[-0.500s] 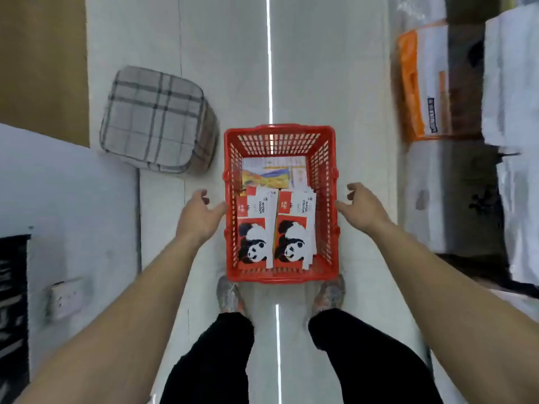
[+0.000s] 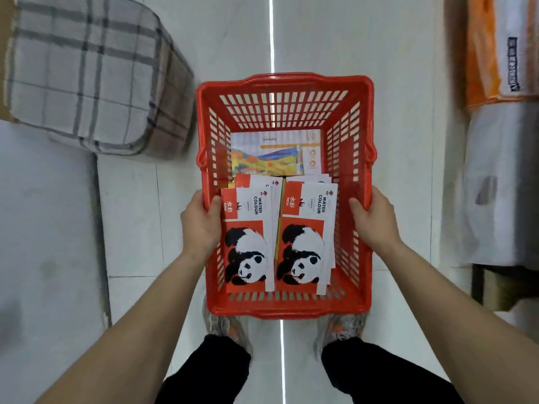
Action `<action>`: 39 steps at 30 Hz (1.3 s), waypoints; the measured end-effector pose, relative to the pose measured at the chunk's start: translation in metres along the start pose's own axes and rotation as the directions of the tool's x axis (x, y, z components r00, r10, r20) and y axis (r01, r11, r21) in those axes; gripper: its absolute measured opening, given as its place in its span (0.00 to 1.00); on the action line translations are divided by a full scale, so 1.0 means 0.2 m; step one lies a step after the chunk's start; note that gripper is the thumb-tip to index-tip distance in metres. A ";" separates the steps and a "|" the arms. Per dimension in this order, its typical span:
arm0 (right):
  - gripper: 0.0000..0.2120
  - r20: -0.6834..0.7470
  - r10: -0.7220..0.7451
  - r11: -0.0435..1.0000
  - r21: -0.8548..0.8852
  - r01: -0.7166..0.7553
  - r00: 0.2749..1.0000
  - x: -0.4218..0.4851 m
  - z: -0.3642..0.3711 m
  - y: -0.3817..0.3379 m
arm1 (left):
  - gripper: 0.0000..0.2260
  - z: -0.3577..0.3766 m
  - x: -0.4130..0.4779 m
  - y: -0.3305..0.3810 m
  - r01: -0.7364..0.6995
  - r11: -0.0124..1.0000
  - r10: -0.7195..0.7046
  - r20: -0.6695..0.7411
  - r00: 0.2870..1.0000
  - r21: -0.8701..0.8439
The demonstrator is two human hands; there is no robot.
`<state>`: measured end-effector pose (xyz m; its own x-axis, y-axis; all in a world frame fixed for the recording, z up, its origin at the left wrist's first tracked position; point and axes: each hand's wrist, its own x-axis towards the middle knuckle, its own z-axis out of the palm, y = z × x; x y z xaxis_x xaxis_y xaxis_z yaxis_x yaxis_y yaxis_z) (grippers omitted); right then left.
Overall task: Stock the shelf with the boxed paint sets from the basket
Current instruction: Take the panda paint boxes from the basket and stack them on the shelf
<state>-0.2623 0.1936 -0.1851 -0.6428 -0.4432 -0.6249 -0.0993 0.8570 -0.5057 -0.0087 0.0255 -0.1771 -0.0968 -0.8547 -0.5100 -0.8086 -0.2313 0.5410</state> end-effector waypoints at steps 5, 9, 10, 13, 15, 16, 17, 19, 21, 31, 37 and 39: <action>0.14 -0.020 0.009 0.999 0.043 -0.008 1.000 -0.15 -0.09 -0.07 | 0.07 -0.10 -0.13 0.07 -0.017 0.999 0.015 -0.046 0.999 -0.039; 0.13 -0.091 -0.026 0.997 0.074 0.033 0.995 -0.35 -0.34 -0.27 | 0.04 -0.35 -0.28 0.34 -0.123 0.992 0.119 -0.093 0.988 -0.032; 0.14 -0.101 -0.037 0.996 0.081 0.045 0.994 -0.41 -0.44 -0.34 | 0.04 -0.44 -0.31 0.44 -0.142 0.990 0.139 -0.099 0.985 -0.026; 0.15 -0.103 -0.069 0.993 0.090 0.078 0.992 -0.62 -0.77 -0.60 | 0.05 -0.72 -0.47 0.75 -0.160 0.986 0.155 -0.109 0.982 -0.039; 0.15 -0.104 -0.089 0.991 0.095 0.099 0.991 -0.78 -1.02 -0.78 | 0.05 -0.92 -0.62 0.97 -0.187 0.980 0.178 -0.115 0.977 -0.066; 0.15 -0.102 -0.100 0.990 0.090 0.110 0.990 -0.86 -1.15 -0.86 | 0.05 -1.03 -0.72 1.10 -0.195 0.977 0.185 -0.116 0.976 -0.080; 0.15 -0.100 -0.114 0.989 0.080 0.123 0.988 -0.95 -1.29 -0.95 | 0.05 -1.13 -0.80 1.23 -0.196 0.977 0.185 -0.119 0.975 -0.088; 0.16 -0.092 -0.149 0.985 0.067 0.156 0.985 -1.10 -1.57 -1.13 | 0.04 -1.33 -0.97 1.48 -0.192 0.976 0.178 -0.130 0.975 -0.106; 0.16 -0.090 -0.200 0.978 0.044 0.204 0.976 -1.23 -1.83 -1.31 | 0.03 -1.52 -1.12 1.72 -0.186 0.974 0.168 -0.141 0.976 -0.129; 0.14 -0.166 -0.294 0.956 -0.042 0.291 0.941 -1.41 -2.54 -2.05 | 0.06 -2.03 -1.38 2.55 -0.200 0.961 0.169 -0.168 0.971 -0.189; 0.13 -0.152 -0.303 0.953 -0.041 0.300 0.941 -1.13 -2.67 -2.58 | 0.09 -2.23 -0.91 2.90 -0.156 0.950 0.134 -0.098 0.986 -0.270; 0.12 -0.165 -0.302 0.953 -0.049 0.298 0.939 -1.01 -2.71 -2.78 | 0.10 -2.31 -0.73 3.05 -0.153 0.944 0.134 -0.085 0.987 -0.292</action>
<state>-0.4898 -0.0518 0.5448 -0.6990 -0.6313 -0.3358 -0.3233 0.6979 -0.6391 -0.2193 -0.2052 0.5369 -0.1544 -0.9143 -0.3745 -0.5787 -0.2235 0.7843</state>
